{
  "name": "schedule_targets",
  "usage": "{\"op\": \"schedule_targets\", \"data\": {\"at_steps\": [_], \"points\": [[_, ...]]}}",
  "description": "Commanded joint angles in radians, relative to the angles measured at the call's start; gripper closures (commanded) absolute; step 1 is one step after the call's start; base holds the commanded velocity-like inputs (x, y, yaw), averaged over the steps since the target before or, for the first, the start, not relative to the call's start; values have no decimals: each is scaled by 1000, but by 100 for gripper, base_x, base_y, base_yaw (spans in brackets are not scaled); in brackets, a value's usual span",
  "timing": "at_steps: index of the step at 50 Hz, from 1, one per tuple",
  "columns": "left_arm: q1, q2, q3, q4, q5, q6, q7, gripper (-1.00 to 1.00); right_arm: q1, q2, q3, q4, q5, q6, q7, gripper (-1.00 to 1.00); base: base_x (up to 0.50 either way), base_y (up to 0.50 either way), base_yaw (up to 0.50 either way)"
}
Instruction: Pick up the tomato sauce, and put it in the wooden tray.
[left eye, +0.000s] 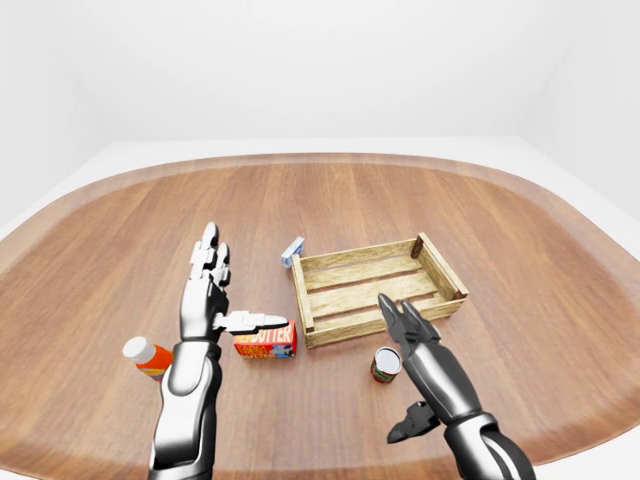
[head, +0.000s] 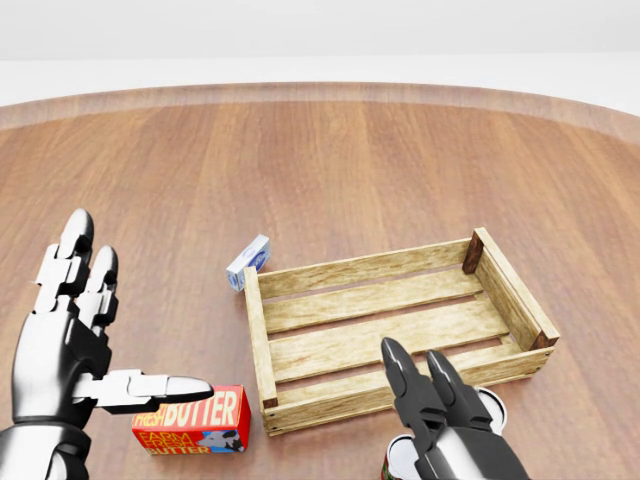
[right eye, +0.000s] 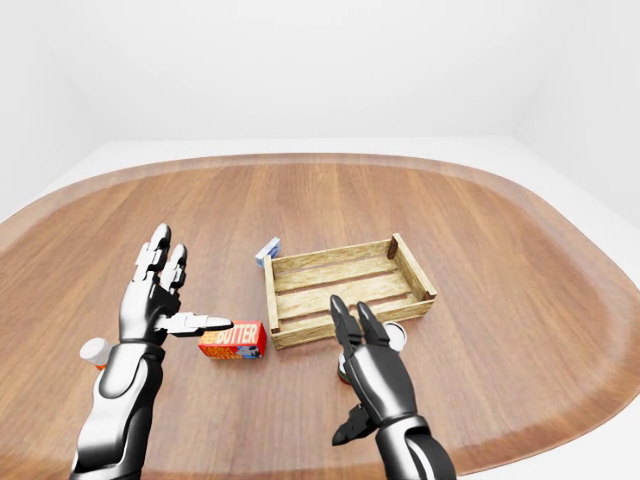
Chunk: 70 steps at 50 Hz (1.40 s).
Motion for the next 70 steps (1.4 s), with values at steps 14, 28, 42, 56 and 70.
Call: {"op": "schedule_targets", "data": {"at_steps": [14, 28, 42, 56, 70], "points": [[0, -1, -2, 7, 4, 0, 0, -100, 9, -16, 39, 91, -137, -4, -62, -100, 0, 0, 0], [3, -2, -3, 1, 5, 0, 1, -100, -39, -18, 56, 201, -160, -26, -96, -100, 0, 0, 0], [1, -1, -3, 6, 5, 0, 0, -100, -88, -5, 28, 308, -178, -44, -102, -100, 0, 0, 0], [4, -2, -5, 1, 6, 0, -2, -100, -122, 9, 13, 399, -202, -61, -123, -100, 0, 0, 0], [5, -3, -7, 8, 11, 0, -1, -100, -174, 19, -1, 556, -212, -95, -196, -100, 0, 0, 0]]}}
